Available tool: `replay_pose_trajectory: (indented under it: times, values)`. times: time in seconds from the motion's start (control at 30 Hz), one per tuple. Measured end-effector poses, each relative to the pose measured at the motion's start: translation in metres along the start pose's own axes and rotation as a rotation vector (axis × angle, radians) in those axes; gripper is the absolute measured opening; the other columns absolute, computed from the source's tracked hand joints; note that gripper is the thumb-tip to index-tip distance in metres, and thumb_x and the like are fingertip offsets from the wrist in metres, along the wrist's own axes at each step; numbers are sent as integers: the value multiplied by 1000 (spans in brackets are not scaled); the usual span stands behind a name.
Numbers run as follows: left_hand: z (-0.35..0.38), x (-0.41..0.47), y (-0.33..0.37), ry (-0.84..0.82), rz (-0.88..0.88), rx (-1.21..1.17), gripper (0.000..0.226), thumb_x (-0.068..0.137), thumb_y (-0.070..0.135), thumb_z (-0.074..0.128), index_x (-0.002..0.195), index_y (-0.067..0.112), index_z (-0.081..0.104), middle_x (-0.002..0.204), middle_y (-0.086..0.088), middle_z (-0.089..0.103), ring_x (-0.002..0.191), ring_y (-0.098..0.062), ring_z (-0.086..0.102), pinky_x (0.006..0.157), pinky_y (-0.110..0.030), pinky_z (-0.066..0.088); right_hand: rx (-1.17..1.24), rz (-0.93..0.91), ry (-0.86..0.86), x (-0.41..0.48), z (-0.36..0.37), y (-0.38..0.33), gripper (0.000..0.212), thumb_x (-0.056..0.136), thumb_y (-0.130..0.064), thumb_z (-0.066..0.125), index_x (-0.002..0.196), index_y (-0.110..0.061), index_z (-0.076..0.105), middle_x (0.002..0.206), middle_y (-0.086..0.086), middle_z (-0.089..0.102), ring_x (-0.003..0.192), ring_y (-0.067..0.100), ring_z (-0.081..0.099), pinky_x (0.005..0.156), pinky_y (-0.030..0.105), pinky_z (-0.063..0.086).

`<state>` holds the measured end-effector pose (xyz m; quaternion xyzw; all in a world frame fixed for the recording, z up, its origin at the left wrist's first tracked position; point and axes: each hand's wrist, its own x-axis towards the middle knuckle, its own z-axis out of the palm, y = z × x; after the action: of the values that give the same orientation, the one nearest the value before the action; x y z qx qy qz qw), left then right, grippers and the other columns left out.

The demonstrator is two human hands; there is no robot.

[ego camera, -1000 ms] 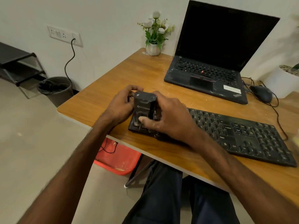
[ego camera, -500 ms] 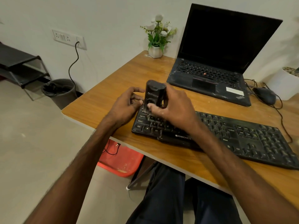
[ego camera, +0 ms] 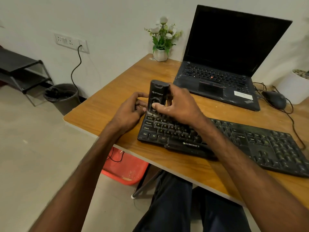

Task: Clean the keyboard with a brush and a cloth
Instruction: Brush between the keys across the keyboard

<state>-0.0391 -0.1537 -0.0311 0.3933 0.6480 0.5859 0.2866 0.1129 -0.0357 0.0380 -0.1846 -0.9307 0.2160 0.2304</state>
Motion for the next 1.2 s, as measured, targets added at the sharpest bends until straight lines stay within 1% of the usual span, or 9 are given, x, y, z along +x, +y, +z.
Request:
replay_pose_trajectory:
  times: [0.17,0.33,0.4,0.6,0.7,0.83,0.97,1.1,1.2]
  values:
    - [-2,1,-3,-17,43,24,49,82,17,76,127,17,57,112,-16,68,104,-41,65,90,-68,51,-18,-127,-113,-21,4,-19,65,81,-40,75,136,-19,48,102,-11,65,80,2,59,65,14,45]
    - [0,0,1,17,18,-1,40,93,-4,60,124,22,55,95,-8,68,84,-33,62,82,-55,53,-68,-57,-60,-4,1,-5,62,82,-43,73,132,-16,49,110,-3,67,93,13,64,74,25,52]
    - [0,-2,3,27,-3,-25,40,95,-3,59,124,25,54,100,-12,69,91,-36,62,88,-56,54,-75,7,-4,6,-3,6,63,81,-46,73,131,-16,50,112,-2,68,96,15,65,76,33,55]
    - [0,-2,3,-15,35,36,57,80,11,75,132,10,52,106,-15,71,97,-44,67,82,-67,54,-168,-245,-135,-12,1,-11,56,82,-46,71,125,-17,51,99,-8,65,80,8,58,63,20,43]
    - [0,-2,3,22,9,20,47,90,6,66,132,20,51,95,-5,71,80,-32,65,69,-56,53,-296,-214,-48,0,0,-2,60,84,-48,69,130,-15,48,93,-9,58,79,7,51,59,18,34]
    - [0,-2,4,28,7,24,44,94,2,63,131,23,52,96,-7,70,73,-24,60,63,-45,51,-223,-173,-42,6,-4,4,62,83,-46,71,131,-15,48,104,-3,66,86,11,60,67,26,46]
    - [-2,0,-1,10,27,89,51,90,-4,63,134,20,51,101,-11,71,93,-46,65,79,-67,52,-198,-269,-103,-7,3,-4,59,83,-45,71,129,-16,50,101,-8,65,82,7,56,64,22,42]
    - [-1,-3,1,55,-6,14,42,97,-3,56,130,22,52,103,-15,68,88,-31,62,83,-60,53,-260,-140,11,12,1,7,61,84,-46,71,131,-16,47,103,-6,64,84,6,52,65,23,36]
    - [-2,-4,1,61,7,53,46,97,-2,55,136,21,48,107,-2,70,94,-19,66,81,-45,55,-262,-195,-76,14,0,2,56,84,-44,71,128,-17,49,93,-11,58,79,5,49,63,22,34]
